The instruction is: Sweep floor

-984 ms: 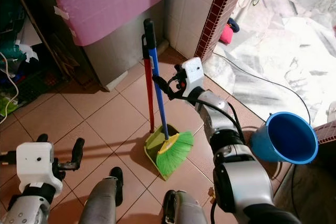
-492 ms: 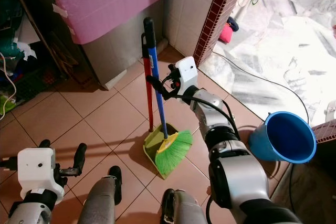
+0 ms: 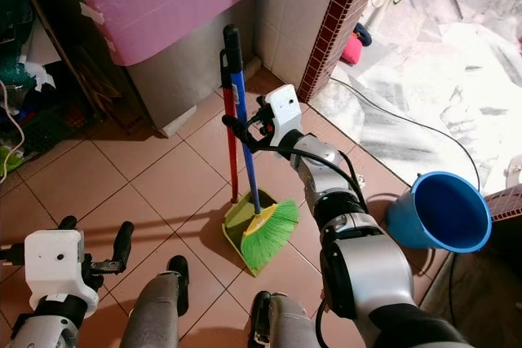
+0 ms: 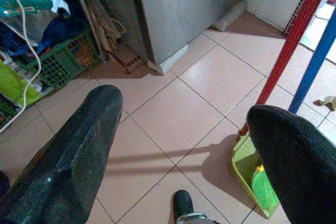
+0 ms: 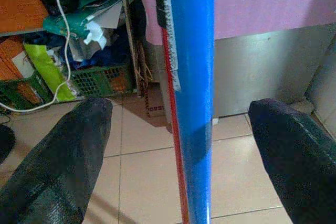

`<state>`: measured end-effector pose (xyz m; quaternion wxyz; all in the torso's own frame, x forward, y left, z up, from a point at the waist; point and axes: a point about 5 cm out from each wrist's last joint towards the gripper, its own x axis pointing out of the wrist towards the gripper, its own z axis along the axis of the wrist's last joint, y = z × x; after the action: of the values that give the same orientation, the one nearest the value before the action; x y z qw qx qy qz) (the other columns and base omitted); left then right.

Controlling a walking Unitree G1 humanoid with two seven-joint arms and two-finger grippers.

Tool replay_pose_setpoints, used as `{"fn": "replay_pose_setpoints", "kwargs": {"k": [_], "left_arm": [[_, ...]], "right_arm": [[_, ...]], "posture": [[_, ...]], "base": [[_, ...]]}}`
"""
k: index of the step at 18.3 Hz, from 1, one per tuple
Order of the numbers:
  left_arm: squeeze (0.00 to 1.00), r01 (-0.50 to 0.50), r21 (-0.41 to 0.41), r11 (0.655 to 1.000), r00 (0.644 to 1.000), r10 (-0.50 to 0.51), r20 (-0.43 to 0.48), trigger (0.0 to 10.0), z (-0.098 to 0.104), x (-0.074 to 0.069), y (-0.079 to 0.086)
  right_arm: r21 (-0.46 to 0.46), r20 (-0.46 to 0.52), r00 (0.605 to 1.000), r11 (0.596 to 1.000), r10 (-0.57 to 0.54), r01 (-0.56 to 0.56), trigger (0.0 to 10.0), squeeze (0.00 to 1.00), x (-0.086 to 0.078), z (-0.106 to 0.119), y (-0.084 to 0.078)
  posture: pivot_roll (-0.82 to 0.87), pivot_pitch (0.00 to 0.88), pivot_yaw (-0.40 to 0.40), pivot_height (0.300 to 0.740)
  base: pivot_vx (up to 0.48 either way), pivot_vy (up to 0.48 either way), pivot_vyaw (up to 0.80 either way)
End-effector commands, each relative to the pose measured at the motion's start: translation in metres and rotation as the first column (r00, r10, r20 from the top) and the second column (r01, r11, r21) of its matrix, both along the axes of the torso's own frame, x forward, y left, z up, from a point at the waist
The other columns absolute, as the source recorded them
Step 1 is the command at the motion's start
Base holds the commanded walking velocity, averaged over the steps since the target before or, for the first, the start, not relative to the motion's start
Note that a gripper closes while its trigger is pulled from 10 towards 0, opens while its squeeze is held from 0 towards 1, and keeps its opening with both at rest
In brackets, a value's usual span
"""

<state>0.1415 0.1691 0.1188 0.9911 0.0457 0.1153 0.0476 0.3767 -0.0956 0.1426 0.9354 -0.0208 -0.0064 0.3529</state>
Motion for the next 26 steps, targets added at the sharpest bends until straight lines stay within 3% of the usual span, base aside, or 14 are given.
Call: {"fn": "replay_pose_setpoints", "kwargs": {"k": [1,22,23,24,25,26], "left_arm": [[0.00,-0.002,-0.003,1.000,1.000,0.002,-0.025,10.0,0.000,-0.007,-0.001],[0.00,-0.012,-0.010,1.000,0.998,0.011,-0.065,10.0,0.001,-0.022,-0.003],[0.00,-0.013,-0.009,1.000,0.998,0.013,-0.064,10.0,0.001,-0.022,-0.003],[0.00,-0.014,-0.009,1.000,0.998,0.014,-0.064,10.0,0.001,-0.022,-0.004],[0.00,-0.016,-0.008,1.000,0.998,0.015,-0.066,10.0,0.002,-0.023,-0.003],[0.00,-0.016,-0.008,1.000,0.998,0.015,-0.067,10.0,0.002,-0.024,-0.003]], "right_arm": [[-0.010,0.001,1.000,1.000,-0.011,0.011,10.0,0.00,0.001,0.000,0.003],[-0.021,0.036,0.996,0.997,-0.077,0.077,10.0,0.00,0.012,0.018,0.004],[-0.020,0.035,0.996,0.997,-0.079,0.080,9.1,0.00,0.012,0.018,0.004],[-0.020,0.033,0.996,0.996,-0.081,0.081,7.2,0.00,0.012,0.018,0.004],[-0.018,0.030,0.996,0.997,-0.081,0.081,3.0,0.00,0.012,0.017,0.004],[-0.016,0.028,0.996,0.997,-0.081,0.081,1.6,0.00,0.012,0.017,0.005]], "posture": [[0.26,0.322,-0.101,0.740],[0.28,0.359,-0.106,0.740],[0.28,0.358,-0.109,0.740],[0.28,0.359,-0.109,0.740],[0.28,0.359,-0.109,0.740],[0.28,0.359,-0.109,0.740]], "base": [[0.000,0.000,0.00],[0.000,0.000,0.00],[0.000,0.000,0.00],[0.000,0.000,0.00],[0.000,0.000,0.00],[0.000,0.000,0.00]]}}
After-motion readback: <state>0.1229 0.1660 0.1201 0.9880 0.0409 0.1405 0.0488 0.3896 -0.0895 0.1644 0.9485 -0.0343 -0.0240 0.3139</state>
